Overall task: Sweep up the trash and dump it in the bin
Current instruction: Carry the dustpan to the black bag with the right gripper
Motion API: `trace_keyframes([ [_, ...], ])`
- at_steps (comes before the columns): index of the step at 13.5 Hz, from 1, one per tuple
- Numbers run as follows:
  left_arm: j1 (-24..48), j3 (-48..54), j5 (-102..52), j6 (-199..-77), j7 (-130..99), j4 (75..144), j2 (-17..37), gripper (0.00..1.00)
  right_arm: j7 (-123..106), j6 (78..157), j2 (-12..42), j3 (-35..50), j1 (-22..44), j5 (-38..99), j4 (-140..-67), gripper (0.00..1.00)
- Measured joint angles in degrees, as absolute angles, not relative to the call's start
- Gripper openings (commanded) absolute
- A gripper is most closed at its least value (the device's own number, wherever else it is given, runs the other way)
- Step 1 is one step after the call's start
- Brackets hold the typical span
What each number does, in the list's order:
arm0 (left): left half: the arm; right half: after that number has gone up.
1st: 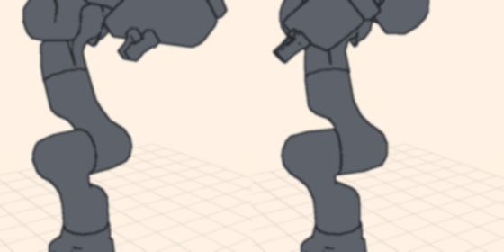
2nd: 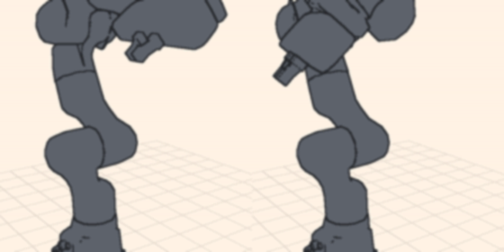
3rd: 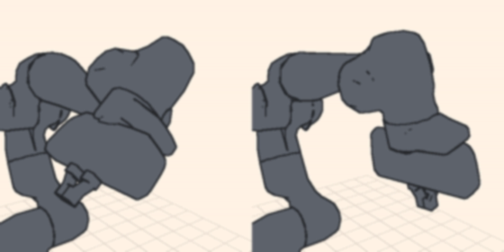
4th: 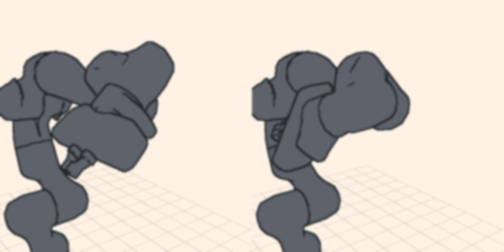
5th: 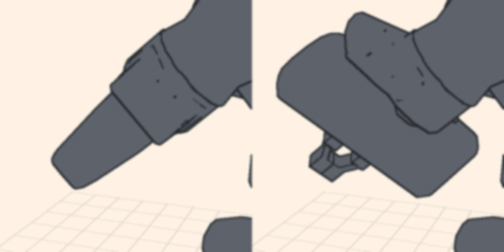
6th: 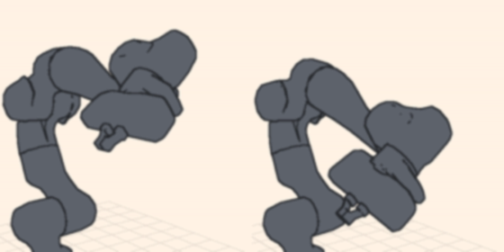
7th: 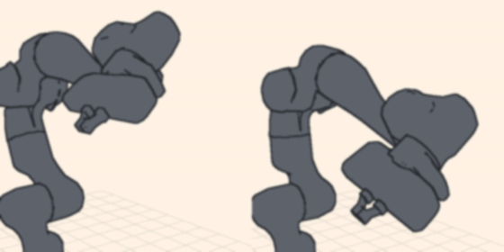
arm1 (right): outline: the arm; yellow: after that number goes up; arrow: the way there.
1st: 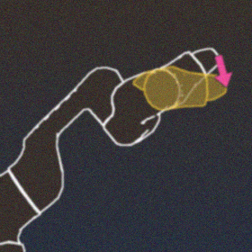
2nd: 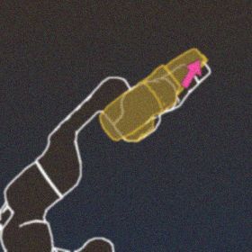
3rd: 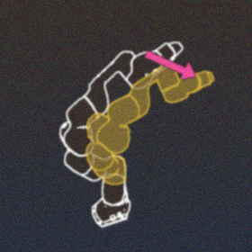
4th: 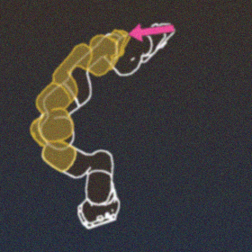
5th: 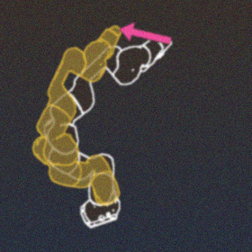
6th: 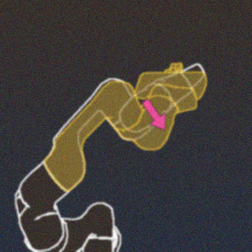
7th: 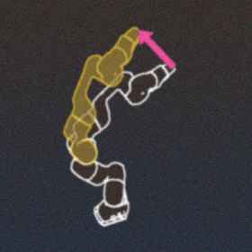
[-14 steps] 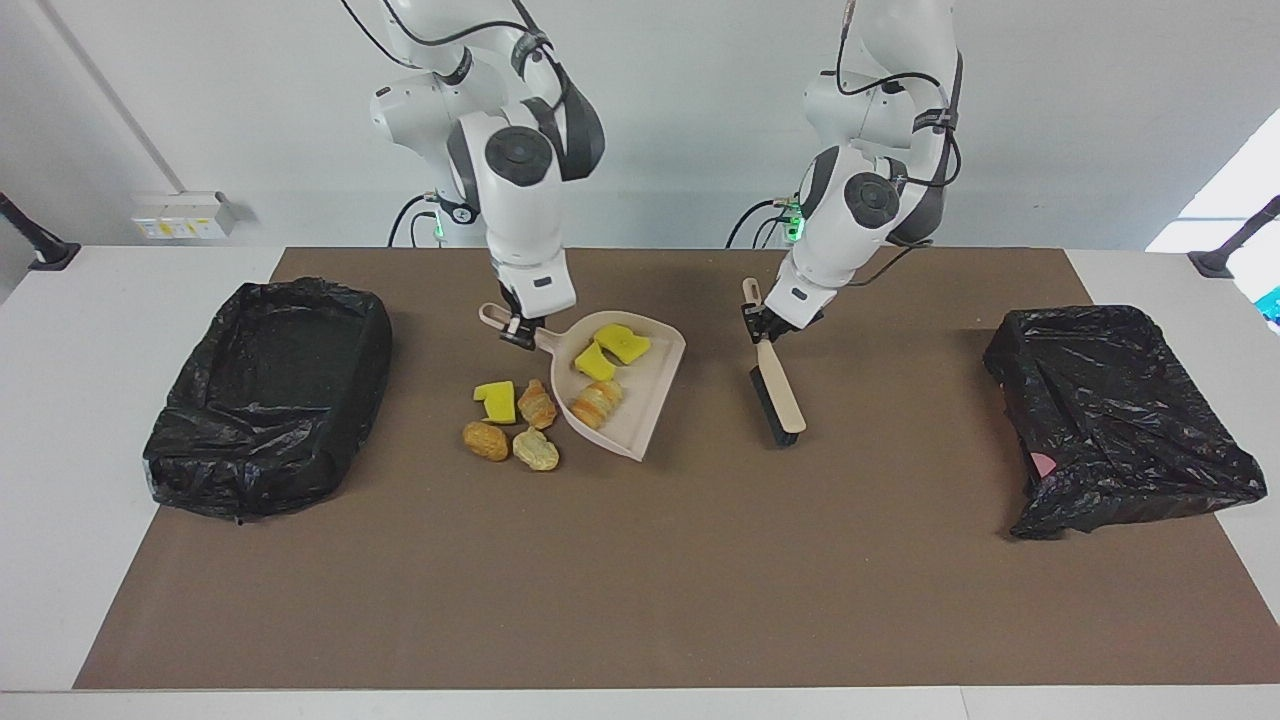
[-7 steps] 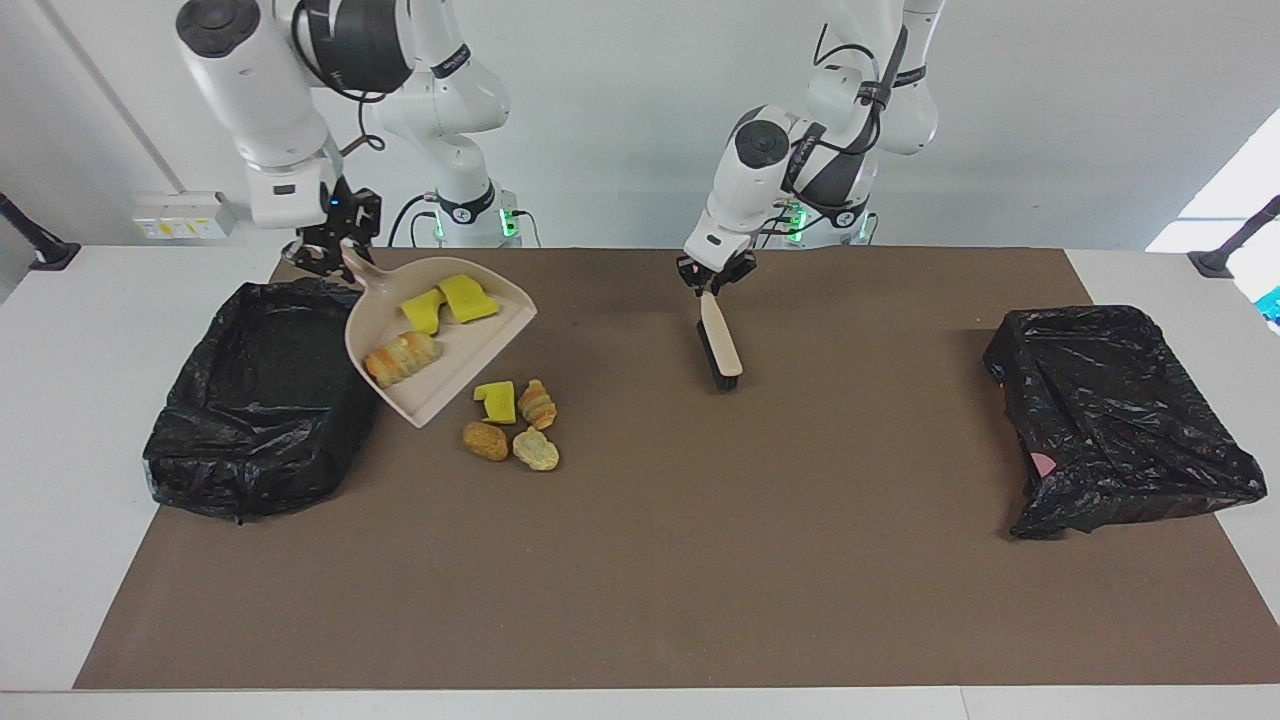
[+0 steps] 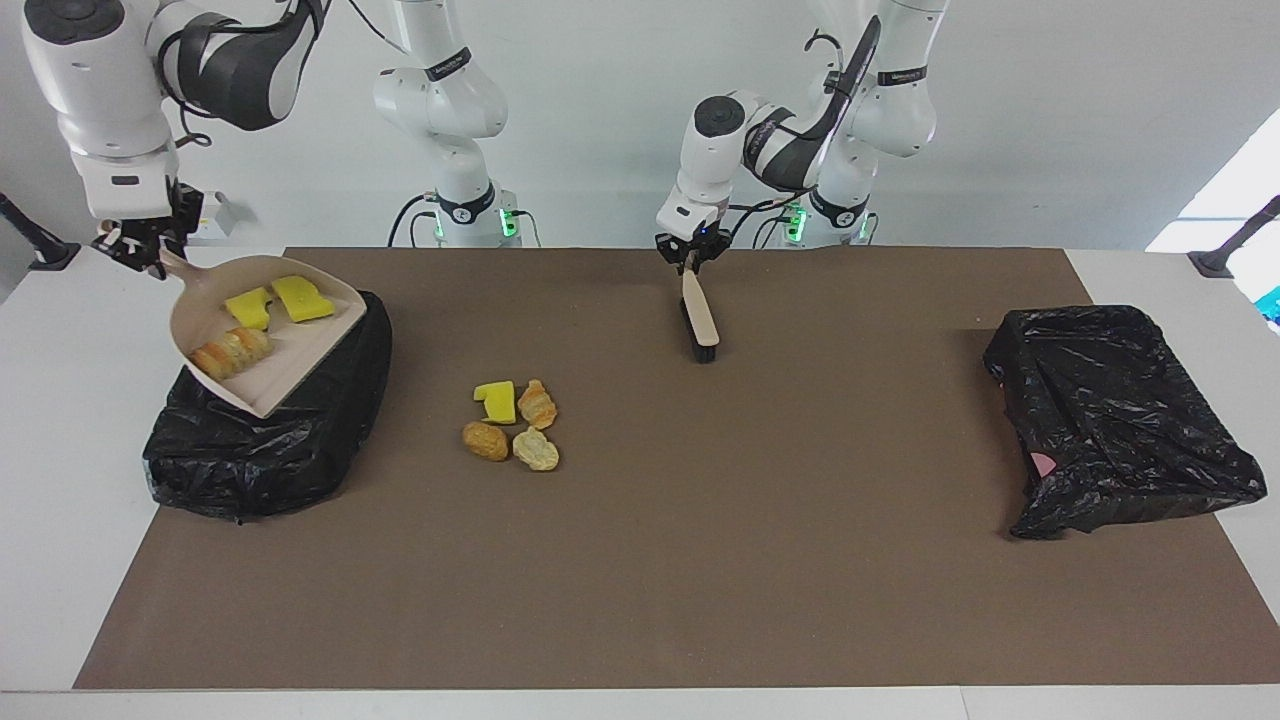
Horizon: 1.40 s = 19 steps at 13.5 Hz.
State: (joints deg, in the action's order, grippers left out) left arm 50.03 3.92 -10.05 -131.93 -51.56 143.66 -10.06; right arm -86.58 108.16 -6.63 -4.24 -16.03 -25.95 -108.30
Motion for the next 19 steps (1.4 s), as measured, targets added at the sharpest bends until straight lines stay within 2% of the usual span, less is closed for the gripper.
trace_keyframes([
  [1, 50.0, 3.9, -10.0, -132.0, -51.6, 143.7, -10.1, 0.99, -88.4, 110.4, -6.1, -4.2, -16.8, -28.6, -109.0, 0.00],
  [5, 49.1, 3.2, -10.0, -132.1, -51.6, 143.3, -9.8, 1.00, -91.2, 116.2, -4.4, -3.6, -15.9, -39.6, -112.2, 0.00],
  [9, 41.6, 3.0, -9.2, -132.1, -45.5, 140.7, -9.4, 1.00, -91.5, 119.9, -4.0, -3.2, -11.5, -45.7, -114.8, 0.00],
  [13, 33.0, 2.8, -9.1, -130.5, -35.9, 136.5, -8.3, 1.00, -91.5, 119.8, -4.1, -3.3, -10.7, -46.9, -115.4, 0.00],
  [16, 27.5, 2.7, -7.2, -125.3, -28.8, 130.5, -6.4, 1.00, -87.7, 119.1, -4.7, -3.5, -11.1, -49.2, -115.5, 0.00],
  [19, 21.1, 2.5, -6.9, -119.9, -19.9, 124.0, -5.0, 1.00, -80.9, 111.2, -7.6, -2.5, -8.7, -54.1, -115.7, 0.00],
])
